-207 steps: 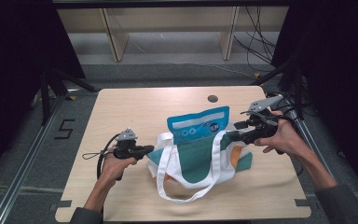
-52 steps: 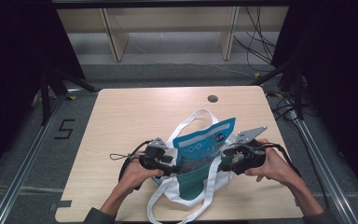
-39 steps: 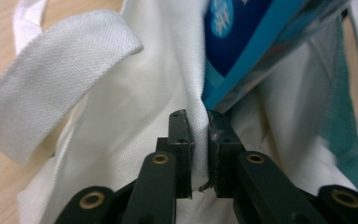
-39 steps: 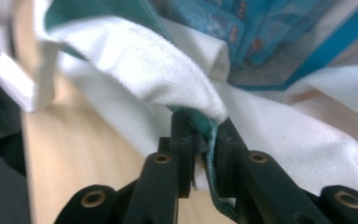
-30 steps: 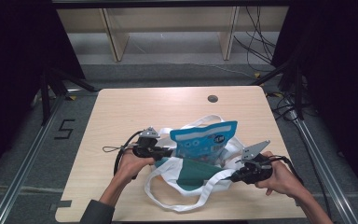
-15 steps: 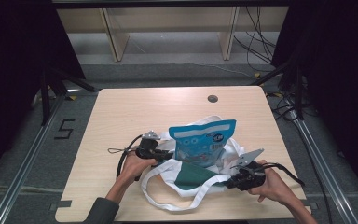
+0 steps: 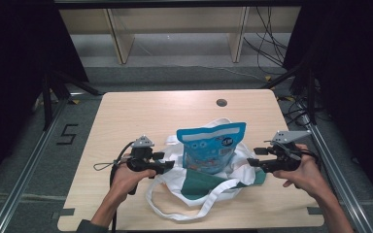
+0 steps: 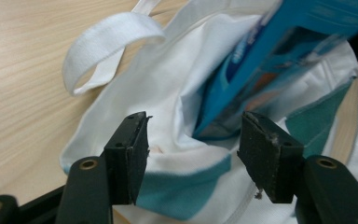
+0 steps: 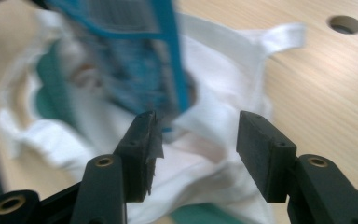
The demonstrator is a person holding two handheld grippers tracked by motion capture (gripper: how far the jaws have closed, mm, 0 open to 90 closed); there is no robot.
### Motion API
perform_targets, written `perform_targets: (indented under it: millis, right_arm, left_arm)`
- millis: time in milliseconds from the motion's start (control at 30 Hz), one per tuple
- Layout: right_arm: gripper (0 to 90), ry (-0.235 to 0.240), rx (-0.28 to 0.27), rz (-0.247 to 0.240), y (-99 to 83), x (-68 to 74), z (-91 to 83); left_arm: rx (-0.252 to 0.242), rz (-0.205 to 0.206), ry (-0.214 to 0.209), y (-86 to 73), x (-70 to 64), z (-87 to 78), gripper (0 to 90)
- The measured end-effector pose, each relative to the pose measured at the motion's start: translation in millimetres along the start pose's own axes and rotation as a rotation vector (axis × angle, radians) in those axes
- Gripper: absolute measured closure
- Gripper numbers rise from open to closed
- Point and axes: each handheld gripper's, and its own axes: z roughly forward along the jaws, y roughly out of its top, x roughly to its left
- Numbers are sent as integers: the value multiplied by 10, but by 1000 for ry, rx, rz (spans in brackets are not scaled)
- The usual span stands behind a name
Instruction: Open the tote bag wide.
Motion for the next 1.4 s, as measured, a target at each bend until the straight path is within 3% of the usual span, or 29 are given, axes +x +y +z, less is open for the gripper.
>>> perform_targets:
  millis: [167,233,300,367,400,433,467,500,600,667,700,767,800,833,933,967,1100,1167,1200,1233,1267,1300,1333,1367,1400]
  right_arm:
    - [462,-35,47,79,26,-122,219]
    - [479,-41,72,82,33,-173,287]
    - [505,-59,54,99,22,-192,340]
    - [508,-57,86,73,22,-238,339]
    - [522,-67,53,93,-1,-223,374]
    - [523,-57,92,78,1,-231,350]
    - [524,-64,63,85,-27,-220,394]
    - [541,-57,94,88,-29,-215,384]
    - [581,-80,108,63,-68,-220,454]
    - [652,-84,137,54,-81,-217,468]
    - [696,-92,121,50,-96,-227,495]
    - [810,-118,134,32,-119,-285,514]
    - [847,-123,134,28,-139,-311,537]
    - [867,-116,168,31,-152,-330,546]
    - [880,-114,178,12,-218,-392,646]
    - [881,-112,178,32,-235,-400,680]
    - [883,-97,186,27,-294,-460,776]
    - [883,-98,206,1,-309,-476,828]
    - [883,-98,197,31,-307,-459,845]
    - [883,-103,223,23,-290,-462,835]
    - [883,-119,194,31,-301,-455,862]
    - [882,-113,224,25,-287,-461,846]
    - [883,-119,231,43,-283,-456,849]
    - [883,-119,227,36,-281,-464,853]
    - [882,-133,186,22,-293,-481,895]
  left_arm:
    - [-21,-7,-21,-35,-57,-86,402]
    - [-37,-22,-46,-40,-79,-119,389]
    - [-48,8,-43,-66,-135,-124,389]
    - [-32,18,-79,-112,-184,-102,389]
    - [-14,18,-83,-131,-208,-95,391]
    - [6,48,-87,-164,-231,-62,400]
    - [18,58,-77,-194,-252,-27,418]
    - [38,82,-82,-219,-253,7,431]
    - [69,112,-66,-304,-292,97,526]
    - [85,153,-59,-350,-310,143,650]
    - [76,156,-69,-376,-343,166,720]
    - [107,225,-42,-419,-386,187,844]
    - [117,246,-25,-443,-392,202,853]
    - [123,260,-25,-467,-401,220,857]
    - [141,291,-30,-482,-390,239,862]
    - [152,281,-24,-501,-406,253,863]
    - [190,308,-12,-610,-410,358,866]
    - [203,309,-5,-661,-409,436,867]
    - [207,306,-1,-652,-411,435,867]
    - [218,306,-6,-634,-395,433,867]
    - [208,287,-12,-636,-385,445,866]
    - [201,273,-13,-637,-376,446,866]
    - [204,287,-17,-629,-362,443,866]
    - [197,268,-12,-628,-353,452,866]
    - [202,271,-4,-617,-341,453,866]
